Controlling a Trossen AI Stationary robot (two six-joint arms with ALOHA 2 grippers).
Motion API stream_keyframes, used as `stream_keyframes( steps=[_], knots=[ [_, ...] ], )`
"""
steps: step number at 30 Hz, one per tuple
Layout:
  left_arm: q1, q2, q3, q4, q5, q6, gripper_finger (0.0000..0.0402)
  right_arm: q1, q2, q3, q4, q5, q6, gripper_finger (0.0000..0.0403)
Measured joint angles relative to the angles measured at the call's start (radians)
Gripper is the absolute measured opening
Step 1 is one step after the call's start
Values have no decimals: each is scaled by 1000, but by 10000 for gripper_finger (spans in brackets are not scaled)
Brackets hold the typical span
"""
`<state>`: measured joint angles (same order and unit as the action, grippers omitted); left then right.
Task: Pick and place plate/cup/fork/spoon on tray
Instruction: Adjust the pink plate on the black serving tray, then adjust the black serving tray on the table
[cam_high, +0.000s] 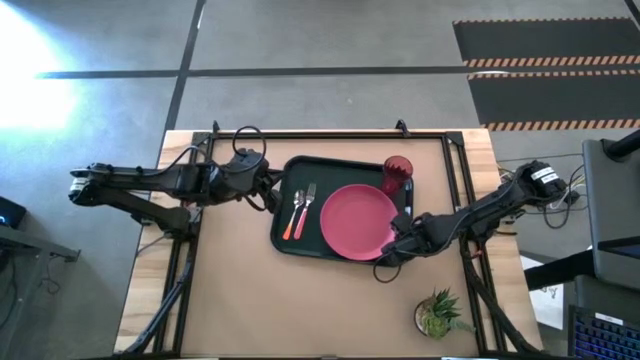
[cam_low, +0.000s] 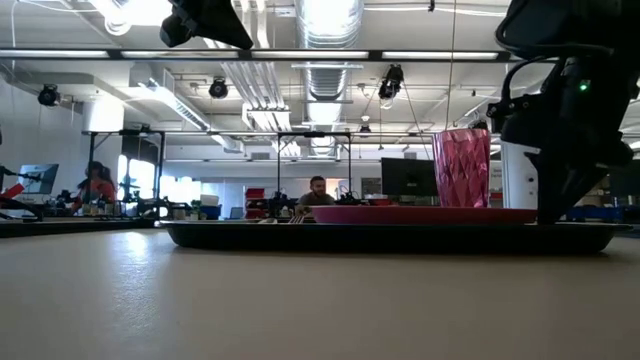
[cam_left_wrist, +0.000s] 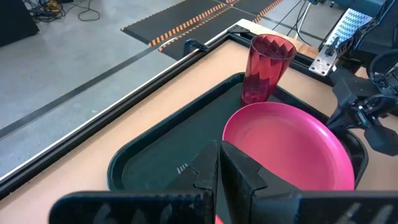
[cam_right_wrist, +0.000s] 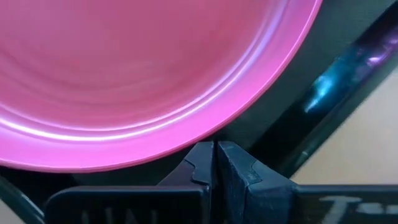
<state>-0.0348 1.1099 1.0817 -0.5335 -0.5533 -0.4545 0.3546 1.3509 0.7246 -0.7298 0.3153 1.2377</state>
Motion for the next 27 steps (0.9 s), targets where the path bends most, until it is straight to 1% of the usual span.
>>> stream_keyframes(
  steps=[4, 12, 19, 22, 27],
  knots=[
    [0, 0, 0, 0, 0, 0, 0, 0, 0, 0, 18, 6, 7, 9],
    [0, 0, -1, 0, 0, 0, 0, -2, 0, 0, 74, 75, 19, 9],
    [0, 0, -1, 0, 4, 0, 0, -2, -1, 0, 83, 77, 0, 9],
    [0, 0, -1, 0, 15, 0, 0, -2, -20, 0, 82, 34, -23, 9],
    [0, 0, -1, -8, 24, 0, 0, -1, -100, 1, 82, -124, -44, 9]
  ],
)
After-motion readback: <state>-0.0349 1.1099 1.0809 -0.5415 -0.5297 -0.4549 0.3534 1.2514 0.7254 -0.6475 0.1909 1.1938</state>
